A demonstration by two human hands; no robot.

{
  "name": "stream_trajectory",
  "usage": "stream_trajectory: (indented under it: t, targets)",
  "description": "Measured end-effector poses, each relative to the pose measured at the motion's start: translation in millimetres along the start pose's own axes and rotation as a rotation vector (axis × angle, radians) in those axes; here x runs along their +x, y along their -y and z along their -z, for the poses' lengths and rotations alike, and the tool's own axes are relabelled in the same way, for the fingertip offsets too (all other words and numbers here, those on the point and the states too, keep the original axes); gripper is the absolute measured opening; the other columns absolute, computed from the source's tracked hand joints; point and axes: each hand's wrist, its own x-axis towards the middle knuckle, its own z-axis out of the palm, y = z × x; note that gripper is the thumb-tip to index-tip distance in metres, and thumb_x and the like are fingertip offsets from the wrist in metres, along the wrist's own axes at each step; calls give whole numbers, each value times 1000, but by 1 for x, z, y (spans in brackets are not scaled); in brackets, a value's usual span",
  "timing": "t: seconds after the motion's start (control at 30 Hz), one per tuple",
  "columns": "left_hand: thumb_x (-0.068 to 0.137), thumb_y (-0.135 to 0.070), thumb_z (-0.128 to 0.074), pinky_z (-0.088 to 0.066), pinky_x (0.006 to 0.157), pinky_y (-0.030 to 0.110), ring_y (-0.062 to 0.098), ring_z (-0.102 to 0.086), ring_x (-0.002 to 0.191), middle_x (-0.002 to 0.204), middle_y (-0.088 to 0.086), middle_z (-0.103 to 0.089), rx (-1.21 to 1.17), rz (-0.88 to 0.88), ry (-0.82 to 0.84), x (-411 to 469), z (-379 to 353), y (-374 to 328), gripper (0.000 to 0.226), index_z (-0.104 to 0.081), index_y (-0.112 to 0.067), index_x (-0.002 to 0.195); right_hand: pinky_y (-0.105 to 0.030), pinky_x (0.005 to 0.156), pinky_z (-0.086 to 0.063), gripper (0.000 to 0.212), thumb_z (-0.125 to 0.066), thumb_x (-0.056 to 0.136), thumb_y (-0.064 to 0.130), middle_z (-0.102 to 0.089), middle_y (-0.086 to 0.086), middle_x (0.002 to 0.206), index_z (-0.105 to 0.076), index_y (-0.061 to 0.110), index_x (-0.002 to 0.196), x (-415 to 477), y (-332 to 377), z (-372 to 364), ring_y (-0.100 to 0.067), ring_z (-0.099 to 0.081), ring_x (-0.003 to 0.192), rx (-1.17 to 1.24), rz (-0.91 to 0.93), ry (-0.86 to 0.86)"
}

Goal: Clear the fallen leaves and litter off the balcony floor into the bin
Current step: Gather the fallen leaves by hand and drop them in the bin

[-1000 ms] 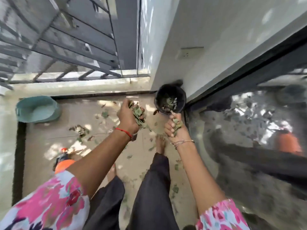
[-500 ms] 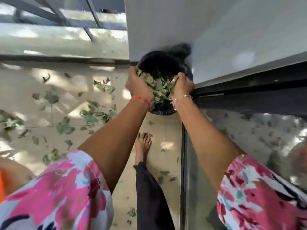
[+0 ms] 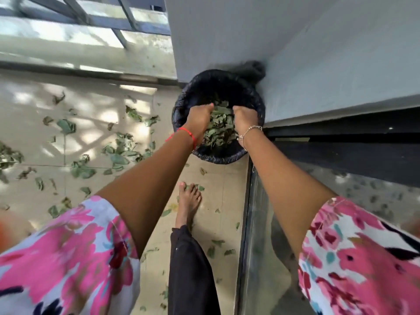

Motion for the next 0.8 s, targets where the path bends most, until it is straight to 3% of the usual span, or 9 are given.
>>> stream_trajectory:
  t: [0.07, 0.13, 0.23, 0.3, 0.43, 0.6, 0.8]
  targets:
    - [82, -11, -62, -44, 57, 21, 14, -53, 64, 75, 6, -60, 168, -99, -37, -13, 10, -9, 24, -67, 3, 102, -32, 79, -41, 30, -43, 94, 10, -62, -18, 106, -61, -6, 111, -16, 6, -5, -30, -56, 102, -162, 36, 52]
    - [85, -4, -59, -44, 54, 17, 12, -53, 64, 79, 5, -62, 321, -186, -41, -29, 31, -17, 26, -66, -1, 110, -33, 80, -41, 30, -42, 94, 9, -63, -21, 112, -64, -7, 107, -41, 17, -14, -34, -56, 107, -314, 135, 75]
    - [83, -8, -59, -45, 75, 21, 18, -60, 86, 98, 12, -68, 557, -338, -48, -69, 66, -36, 23, -69, -2, 103, -33, 82, -39, 31, -43, 94, 12, -63, -21, 114, -66, -4, 107, -90, 41, -31, -35, -55, 109, -517, 319, 155]
    - [81, -15, -58, -44, 82, 27, 20, -61, 94, 103, 17, -68, 671, -427, -76, -102, 96, -50, 26, -70, 1, 99, -33, 81, -42, 31, -41, 94, 13, -63, -22, 113, -65, -3, 106, -126, 60, -44, -35, -56, 108, -639, 446, 223]
    - [84, -7, -56, -36, 94, 28, 29, -54, 114, 118, 18, -62, 800, -470, -205, -182, 171, -67, 28, -65, 0, 110, -32, 87, -42, 31, -38, 96, 16, -59, -20, 119, -59, 1, 112, -224, 97, -66, -33, -54, 111, -921, 695, 366]
    - [84, -7, -52, -35, 102, 38, 28, -41, 126, 132, 13, -49, 977, -502, -390, -332, 263, -79, 41, -52, -6, 125, -38, 97, -39, 32, -38, 97, 20, -53, -18, 127, -51, 2, 120, -374, 140, -69, -33, -50, 116, -1101, 1006, 445]
    - [85, -14, -53, -30, 106, 46, 27, -36, 129, 131, 8, -47, 1063, -435, -668, -513, 407, -15, 44, -49, -12, 129, -37, 100, -37, 38, -41, 98, 25, -49, -17, 132, -47, 3, 127, -573, 119, -113, -31, -48, 120, -1190, 1396, 574]
